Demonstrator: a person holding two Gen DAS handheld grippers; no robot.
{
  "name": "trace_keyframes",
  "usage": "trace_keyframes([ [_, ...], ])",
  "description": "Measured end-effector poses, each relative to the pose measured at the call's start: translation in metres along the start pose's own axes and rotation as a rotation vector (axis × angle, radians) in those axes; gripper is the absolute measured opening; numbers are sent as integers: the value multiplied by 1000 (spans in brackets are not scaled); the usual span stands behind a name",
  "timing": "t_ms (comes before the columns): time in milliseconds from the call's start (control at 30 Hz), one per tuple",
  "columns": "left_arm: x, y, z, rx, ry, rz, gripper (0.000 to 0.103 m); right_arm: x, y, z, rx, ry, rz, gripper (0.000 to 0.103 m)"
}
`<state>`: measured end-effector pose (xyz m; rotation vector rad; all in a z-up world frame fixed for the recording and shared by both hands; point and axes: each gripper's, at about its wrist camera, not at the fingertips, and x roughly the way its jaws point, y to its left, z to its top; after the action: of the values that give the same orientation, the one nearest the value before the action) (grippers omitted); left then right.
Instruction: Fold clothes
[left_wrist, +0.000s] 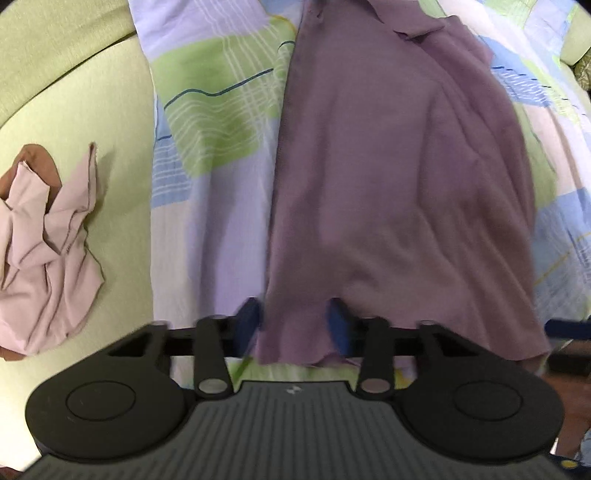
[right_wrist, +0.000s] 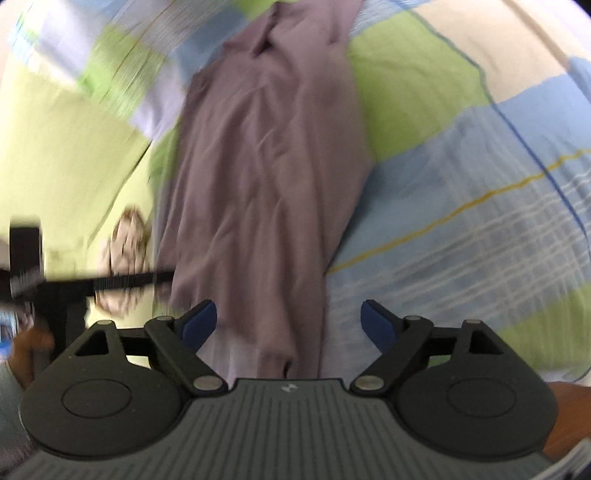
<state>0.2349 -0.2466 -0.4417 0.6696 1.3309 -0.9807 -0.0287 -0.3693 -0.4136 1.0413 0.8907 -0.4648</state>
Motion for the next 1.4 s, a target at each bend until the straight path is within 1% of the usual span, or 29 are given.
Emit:
trace_keyframes([
  [33, -1, 1, 0, -17, 7, -10, 13, -1, 5, -4, -42, 10, -7, 85],
  [67, -2, 4, 0, -41, 13, -24, 11, -1, 9, -9, -84, 21, -13, 85],
  [100, -5, 7, 2, -77, 15, -53, 8, -2, 18, -15, -167, 23, -47, 85],
  [133, -8, 11, 1, -106, 9, -84, 6, -1, 23, -18, -221, 24, -59, 85],
  [167, -13, 14, -1, -120, 0, -101, 6, -1, 24, -19, -237, 24, -61, 85],
  [200, -18, 16, -3, -130, -10, -112, 6, -1, 29, -21, -278, 15, -85, 85],
  [233, -20, 17, -4, -135, -14, -115, 6, -3, 35, -23, -330, -4, -117, 85],
  [267, -25, 19, -6, -137, -23, -101, 6, -3, 36, -24, -349, -11, -127, 85],
  [300, -31, 23, -7, -140, -38, -78, 3, -4, 40, -26, -391, -22, -144, 84],
  [333, -35, 27, -8, -142, -52, -55, 0, -4, 45, -30, -435, -33, -158, 81],
  [367, -40, 33, -8, -150, -70, -27, 0, -7, 44, -33, -457, -40, -160, 77],
  [400, -44, 40, -9, -167, -77, -21, 0, -9, 46, -36, -486, -51, -158, 65],
  [433, -46, 46, -9, -189, -77, -31, 0, -9, 50, -39, -520, -64, -153, 59],
  [467, -48, 52, -10, -211, -76, -40, 0, -12, 48, -44, -530, -68, -149, 57],
  [500, -50, 56, -11, -229, -70, -66, 0, -10, 49, -45, -544, -72, -156, 57],
  [567, -52, 57, -14, -256, -43, -145, 10, -2, 54, -45, -565, -80, -174, 57],
  [600, -48, 53, -17, -257, -18, -181, 27, 2, 55, -45, -568, -84, -182, 57],
  [633, -44, 50, -21, -252, -4, -191, 44, 6, 57, -44, -571, -88, -190, 57],
  [667, -41, 48, -23, -255, 3, -191, 47, 7, 57, -45, -567, -90, -193, 57],
  [767, -32, 49, -27, -296, 22, -201, 48, 7, 56, -43, -550, -88, -188, 57],
  [900, -14, 54, -38, -423, 54, -222, 48, 4, 54, -44, -545, -103, -178, 57],
  [1067, -15, 65, -59, -559, 48, -257, 47, 1, 55, -50, -543, -104, -175, 57],
  [1133, -12, 72, -64, -633, 33, -278, 47, -1, 55, -51, -539, -106, -172, 57],
  [1200, -1, 79, -65, -730, -3, -326, 47, -1, 56, -51, -533, -110, -168, 57],
  [1267, 3, 83, -65, -794, -33, -367, 47, 0, 56, -51, -536, -111, -168, 58],
  [1300, 4, 83, -65, -835, -59, -401, 42, 0, 57, -51, -540, -112, -171, 58],
  [1333, 3, 84, -66, -858, -81, -424, 15, 0, 57, -51, -546, -116, -176, 58],
  [1367, -3, 84, -67, -866, -118, -456, 3, 0, 57, -52, -549, -117, -177, 58],
  [1400, -13, 83, -69, -865, -161, -486, 3, -1, 57, -52, -552, -119, -180, 58],
])
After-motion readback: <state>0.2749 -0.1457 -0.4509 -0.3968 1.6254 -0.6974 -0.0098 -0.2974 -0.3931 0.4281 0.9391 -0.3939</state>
